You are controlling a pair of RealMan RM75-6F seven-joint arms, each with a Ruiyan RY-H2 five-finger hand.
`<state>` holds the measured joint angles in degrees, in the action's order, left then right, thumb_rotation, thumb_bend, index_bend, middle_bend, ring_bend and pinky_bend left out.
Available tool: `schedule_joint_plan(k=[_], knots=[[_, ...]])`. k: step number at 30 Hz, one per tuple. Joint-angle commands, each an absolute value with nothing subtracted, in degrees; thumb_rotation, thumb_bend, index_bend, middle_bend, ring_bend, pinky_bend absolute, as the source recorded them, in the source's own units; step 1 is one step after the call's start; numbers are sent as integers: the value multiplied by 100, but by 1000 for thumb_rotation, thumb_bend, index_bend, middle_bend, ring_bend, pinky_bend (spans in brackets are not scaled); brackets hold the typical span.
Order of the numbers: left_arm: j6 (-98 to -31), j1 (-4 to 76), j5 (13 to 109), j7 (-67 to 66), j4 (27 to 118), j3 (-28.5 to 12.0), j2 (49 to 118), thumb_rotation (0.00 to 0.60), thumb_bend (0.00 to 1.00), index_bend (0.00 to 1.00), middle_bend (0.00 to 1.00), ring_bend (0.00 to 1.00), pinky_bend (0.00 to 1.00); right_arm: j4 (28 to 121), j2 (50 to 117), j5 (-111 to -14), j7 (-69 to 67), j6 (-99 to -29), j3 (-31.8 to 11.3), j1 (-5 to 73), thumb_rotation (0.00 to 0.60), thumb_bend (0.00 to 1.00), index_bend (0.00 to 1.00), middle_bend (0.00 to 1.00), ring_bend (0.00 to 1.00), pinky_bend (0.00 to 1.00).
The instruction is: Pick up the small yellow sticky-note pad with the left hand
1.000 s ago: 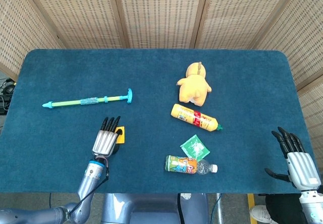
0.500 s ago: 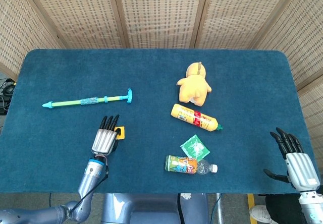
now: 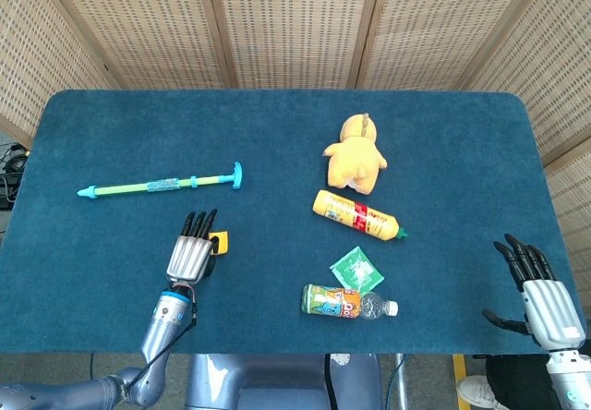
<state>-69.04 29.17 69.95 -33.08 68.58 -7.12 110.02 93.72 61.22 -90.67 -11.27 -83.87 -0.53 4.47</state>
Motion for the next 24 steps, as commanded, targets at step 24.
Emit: schedule_joint_plan(k=[24], knots=[[-6530, 3324, 6729, -3219, 6442, -1303, 11054, 600, 617, 576, 0, 0, 0, 9351, 6162, -9013, -1044, -8274, -52, 498, 600, 0, 0, 0, 0, 0]])
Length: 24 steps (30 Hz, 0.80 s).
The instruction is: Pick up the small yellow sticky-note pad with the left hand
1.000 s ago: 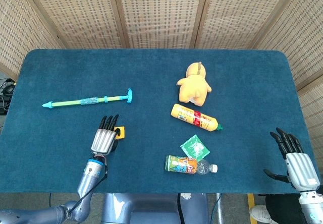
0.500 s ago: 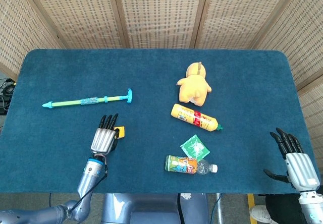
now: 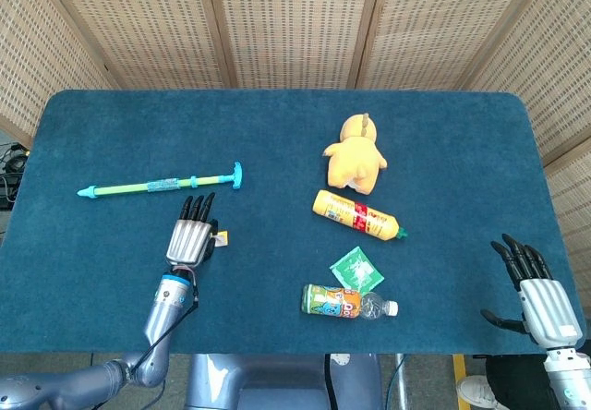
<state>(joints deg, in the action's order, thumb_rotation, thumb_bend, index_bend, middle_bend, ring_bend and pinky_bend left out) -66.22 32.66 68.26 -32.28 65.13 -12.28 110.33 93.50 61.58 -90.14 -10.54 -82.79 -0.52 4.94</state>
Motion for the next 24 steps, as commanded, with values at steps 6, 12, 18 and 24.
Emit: schedule_joint_plan(k=[6, 12, 18, 24], knots=[[-6408, 3470, 6605, -3208, 6139, -1440, 11117, 600, 613, 576, 0, 0, 0, 9334, 6176, -8969, -1024, -8220, -57, 517, 600, 0, 0, 0, 0, 0], [-6142, 3804, 6534, -3013, 5773, -1683, 11188, 600, 608, 576, 0, 0, 0, 9271, 6208, -8799, -1028, -8089, -111, 564, 600, 0, 0, 0, 0, 0], [-6018, 4264, 6523, -2883, 5517, -2040, 11205, 600, 605, 576, 0, 0, 0, 9193, 6256, -8591, -998, -7894, -171, 634, 600, 0, 0, 0, 0, 0], [-6137, 4375, 6369, -2628, 6124, -2409, 10912, 600, 602, 576, 0, 0, 0, 9172, 6256, -8560, -1022, -7928, -193, 619, 600, 0, 0, 0, 0, 0]])
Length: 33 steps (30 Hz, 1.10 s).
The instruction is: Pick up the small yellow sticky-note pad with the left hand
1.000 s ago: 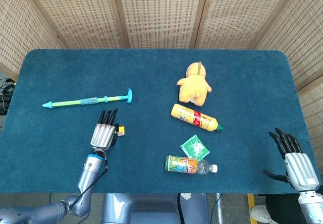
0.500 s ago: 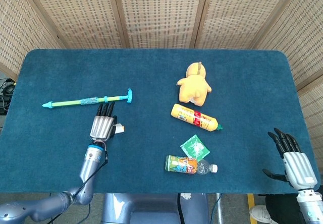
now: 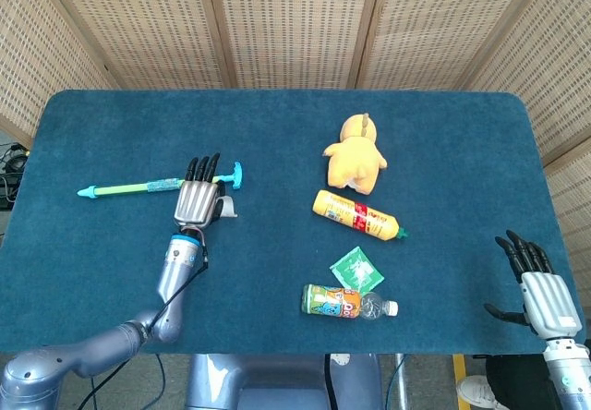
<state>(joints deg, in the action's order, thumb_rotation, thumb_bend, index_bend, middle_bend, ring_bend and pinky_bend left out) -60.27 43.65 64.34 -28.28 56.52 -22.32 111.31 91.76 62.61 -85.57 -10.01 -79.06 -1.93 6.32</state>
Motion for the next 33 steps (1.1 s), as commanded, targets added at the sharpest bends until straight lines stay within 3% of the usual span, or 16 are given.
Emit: schedule_joint_plan(k=[1, 14, 19, 26, 33], knots=[[-6163, 4330, 6345, -2566, 6341, -2428, 10818, 600, 602, 576, 0, 0, 0, 9175, 6251, -8569, -1030, -7942, -191, 612, 600, 0, 0, 0, 0, 0], [-6232, 3346, 6483, -674, 9195, -2160, 9327, 600, 558, 580, 0, 0, 0, 9266, 6227, -8766, -976, -8138, -137, 542, 600, 0, 0, 0, 0, 0], [-5802, 3083, 6379, 383, 9956, -2117, 8723, 600, 560, 581, 0, 0, 0, 9284, 6237, -8779, -903, -8149, -128, 536, 600, 0, 0, 0, 0, 0], [-4619, 2799, 6413, 2191, 10959, -1820, 7810, 600, 562, 581, 0, 0, 0, 9317, 6240, -8800, -834, -8213, -129, 510, 600, 0, 0, 0, 0, 0], [-4020, 2710, 6925, 3263, 11115, -1479, 7704, 600, 563, 581, 0, 0, 0, 9385, 6231, -8874, -748, -8260, -101, 491, 600, 0, 0, 0, 0, 0]])
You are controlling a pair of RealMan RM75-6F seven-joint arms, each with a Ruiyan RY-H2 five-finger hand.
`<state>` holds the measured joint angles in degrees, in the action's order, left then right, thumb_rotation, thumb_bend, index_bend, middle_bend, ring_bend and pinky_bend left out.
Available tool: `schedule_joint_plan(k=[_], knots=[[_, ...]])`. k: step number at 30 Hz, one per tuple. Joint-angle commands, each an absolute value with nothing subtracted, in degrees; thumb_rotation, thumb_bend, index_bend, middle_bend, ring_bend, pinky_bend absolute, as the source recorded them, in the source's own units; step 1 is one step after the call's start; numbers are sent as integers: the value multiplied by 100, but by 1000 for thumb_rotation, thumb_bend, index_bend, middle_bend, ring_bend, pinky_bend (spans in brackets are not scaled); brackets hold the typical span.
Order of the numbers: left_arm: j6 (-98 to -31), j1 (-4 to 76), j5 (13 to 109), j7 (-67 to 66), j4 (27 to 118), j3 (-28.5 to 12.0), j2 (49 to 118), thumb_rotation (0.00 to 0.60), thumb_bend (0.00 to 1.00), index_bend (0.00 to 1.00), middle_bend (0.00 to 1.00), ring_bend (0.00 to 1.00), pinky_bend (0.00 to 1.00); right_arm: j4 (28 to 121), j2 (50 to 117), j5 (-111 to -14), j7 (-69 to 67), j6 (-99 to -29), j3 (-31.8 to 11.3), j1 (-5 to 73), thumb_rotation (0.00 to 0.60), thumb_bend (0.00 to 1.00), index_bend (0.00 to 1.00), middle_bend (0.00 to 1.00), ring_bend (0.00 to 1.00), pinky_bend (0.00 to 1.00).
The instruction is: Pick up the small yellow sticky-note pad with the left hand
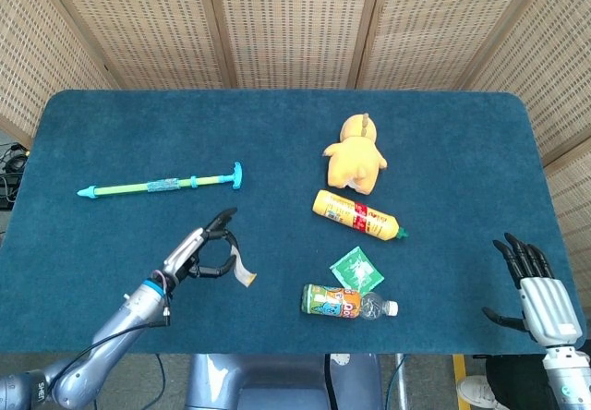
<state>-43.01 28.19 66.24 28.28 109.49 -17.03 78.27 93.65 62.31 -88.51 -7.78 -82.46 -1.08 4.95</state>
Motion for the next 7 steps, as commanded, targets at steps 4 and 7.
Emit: schedule_joint_plan(k=[4, 7], knots=[[-4058, 2677, 7248, 3537, 11225, -1386, 7674, 600, 567, 582, 0, 0, 0, 9451, 6241, -8940, -599, -8275, -63, 483, 600, 0, 0, 0, 0, 0], [-4126, 2674, 7414, 3655, 11288, -1346, 7596, 600, 566, 582, 0, 0, 0, 9468, 6239, -8946, -584, -8315, -64, 463, 600, 0, 0, 0, 0, 0]])
